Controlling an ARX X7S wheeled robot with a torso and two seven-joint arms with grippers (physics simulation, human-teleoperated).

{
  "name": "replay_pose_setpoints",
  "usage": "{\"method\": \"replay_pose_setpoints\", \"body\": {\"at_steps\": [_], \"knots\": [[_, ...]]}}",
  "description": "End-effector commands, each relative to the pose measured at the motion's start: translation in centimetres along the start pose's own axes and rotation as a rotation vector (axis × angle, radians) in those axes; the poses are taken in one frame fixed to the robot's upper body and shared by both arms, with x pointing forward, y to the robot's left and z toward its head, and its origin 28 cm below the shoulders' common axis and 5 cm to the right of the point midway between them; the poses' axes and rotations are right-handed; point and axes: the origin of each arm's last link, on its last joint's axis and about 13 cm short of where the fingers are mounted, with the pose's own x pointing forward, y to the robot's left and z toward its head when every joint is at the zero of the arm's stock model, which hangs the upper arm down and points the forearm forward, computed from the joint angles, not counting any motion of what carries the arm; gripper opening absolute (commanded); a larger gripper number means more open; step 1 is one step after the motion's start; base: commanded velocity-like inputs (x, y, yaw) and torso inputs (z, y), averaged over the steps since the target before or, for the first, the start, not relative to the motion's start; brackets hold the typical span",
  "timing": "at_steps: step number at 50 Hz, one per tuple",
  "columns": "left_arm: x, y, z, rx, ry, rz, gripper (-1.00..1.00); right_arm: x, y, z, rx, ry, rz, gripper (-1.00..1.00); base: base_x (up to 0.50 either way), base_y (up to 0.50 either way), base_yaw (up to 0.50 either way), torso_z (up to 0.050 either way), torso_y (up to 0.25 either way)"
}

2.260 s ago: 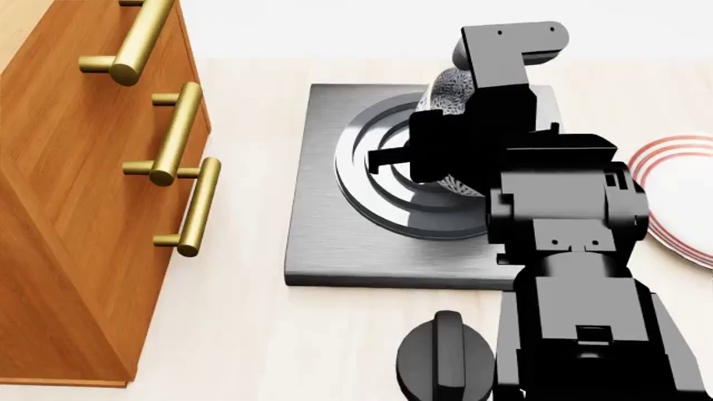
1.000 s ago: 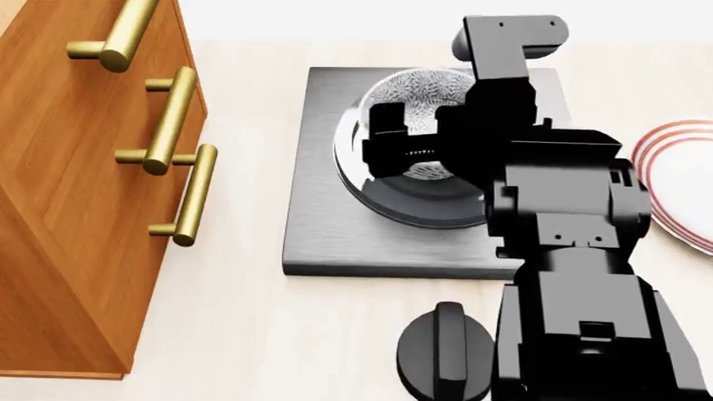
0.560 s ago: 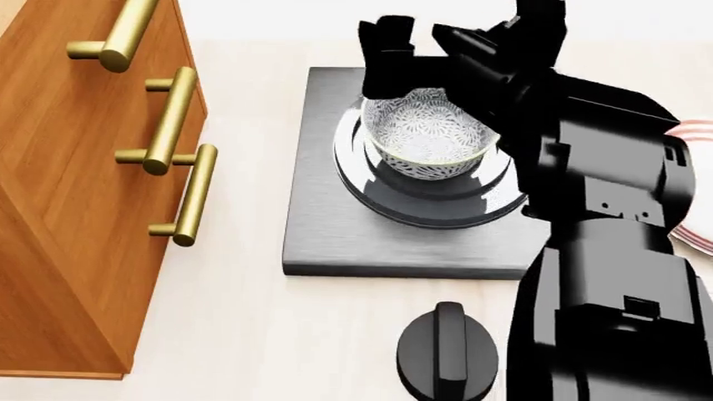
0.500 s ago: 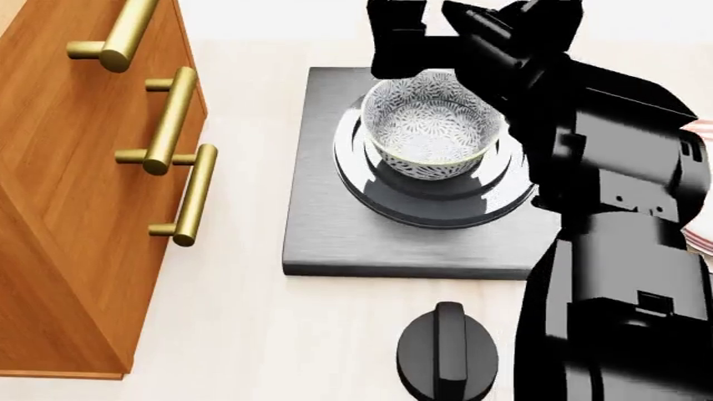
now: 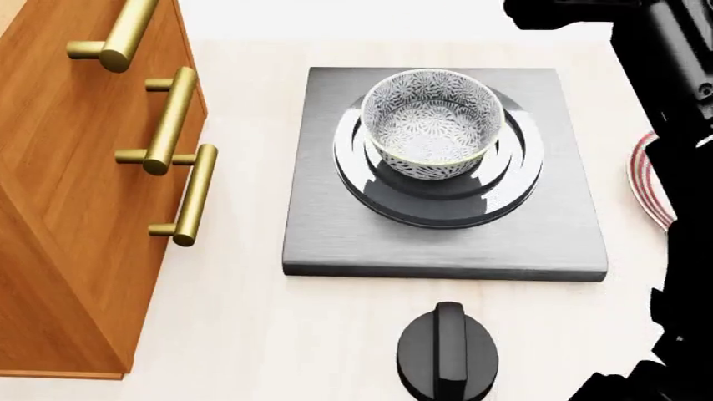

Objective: Put the bowl on the stove.

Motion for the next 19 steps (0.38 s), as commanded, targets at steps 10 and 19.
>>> {"method": "replay_pose_setpoints", "body": {"at_steps": [10, 19], "knots": [[0.0, -0.1, 0.1, 0.002, -0.021, -0.029, 1.0, -9.8, 3.9, 1.9, -0.01, -0.343, 0.105, 1.0, 0.0, 0.0, 0.0, 0.0, 0.0], [0.0, -0.1, 0.1, -0.002, -0.024, -0.031, 1.0, -12.6, 4.1, 1.2, 0.041, -0.498, 0.228, 1.0, 0.0, 0.0, 0.0, 0.0, 0.0]]}}
